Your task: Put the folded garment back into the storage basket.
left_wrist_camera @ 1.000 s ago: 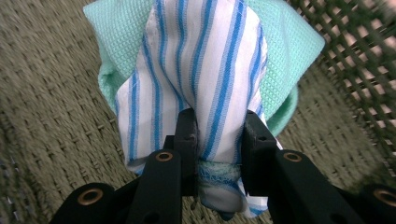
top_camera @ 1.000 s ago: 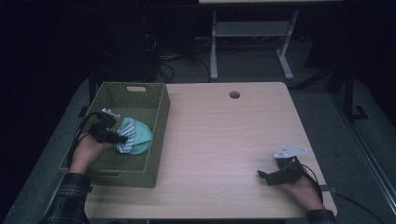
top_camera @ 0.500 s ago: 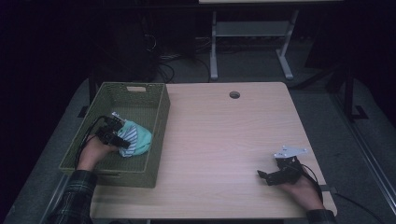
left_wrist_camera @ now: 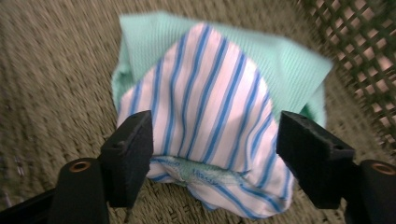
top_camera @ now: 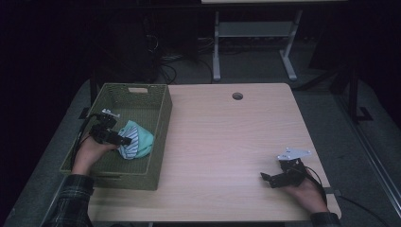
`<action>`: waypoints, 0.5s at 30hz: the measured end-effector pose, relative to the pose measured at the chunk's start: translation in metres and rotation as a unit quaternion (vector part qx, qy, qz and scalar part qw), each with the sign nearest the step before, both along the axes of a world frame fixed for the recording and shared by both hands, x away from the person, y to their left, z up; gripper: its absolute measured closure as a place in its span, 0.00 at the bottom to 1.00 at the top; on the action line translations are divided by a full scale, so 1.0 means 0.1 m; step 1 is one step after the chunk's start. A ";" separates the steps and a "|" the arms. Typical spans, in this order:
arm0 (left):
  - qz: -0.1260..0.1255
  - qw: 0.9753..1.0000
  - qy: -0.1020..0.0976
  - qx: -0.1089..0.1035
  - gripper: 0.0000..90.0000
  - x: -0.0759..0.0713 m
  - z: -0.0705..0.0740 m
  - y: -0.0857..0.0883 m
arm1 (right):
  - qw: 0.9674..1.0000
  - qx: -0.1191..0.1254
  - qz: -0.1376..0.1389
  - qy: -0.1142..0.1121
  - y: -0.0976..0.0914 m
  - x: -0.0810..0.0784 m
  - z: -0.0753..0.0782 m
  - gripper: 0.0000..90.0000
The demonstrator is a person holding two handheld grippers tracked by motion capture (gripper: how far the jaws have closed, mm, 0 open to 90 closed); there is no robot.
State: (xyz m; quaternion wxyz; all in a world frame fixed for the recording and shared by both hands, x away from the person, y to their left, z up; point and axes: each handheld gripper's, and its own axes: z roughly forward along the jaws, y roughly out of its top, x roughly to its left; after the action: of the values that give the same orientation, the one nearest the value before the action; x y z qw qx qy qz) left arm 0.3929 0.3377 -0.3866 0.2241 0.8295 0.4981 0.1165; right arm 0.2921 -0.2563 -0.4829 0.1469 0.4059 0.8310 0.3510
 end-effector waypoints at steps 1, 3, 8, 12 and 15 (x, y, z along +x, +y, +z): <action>0.001 1.000 -0.006 -0.006 0.28 -0.01 0.04 -0.01 | 1.000 0.000 0.000 0.000 0.00 0.00 0.00 0.03; -0.004 1.000 -0.017 -0.019 0.26 -0.04 0.12 -0.03 | 1.000 0.000 0.000 0.000 0.00 0.00 0.00 0.03; -0.020 0.998 -0.039 -0.042 0.20 -0.10 0.29 -0.17 | 1.000 0.000 0.000 0.000 0.00 0.00 0.00 0.03; -0.033 0.997 -0.052 -0.051 0.20 -0.14 0.39 -0.31 | 1.000 0.000 0.000 0.000 0.00 0.00 0.00 0.03; -0.045 0.995 -0.065 -0.053 0.20 -0.17 0.46 -0.42 | 1.000 0.000 0.000 0.000 0.00 0.00 0.00 0.03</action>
State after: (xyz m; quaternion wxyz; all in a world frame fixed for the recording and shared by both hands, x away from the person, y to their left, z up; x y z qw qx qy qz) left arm 0.3759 0.2958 -0.3403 0.3049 0.8287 0.4502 0.1329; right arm 0.2921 -0.2563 -0.4829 0.1469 0.4057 0.8312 0.3507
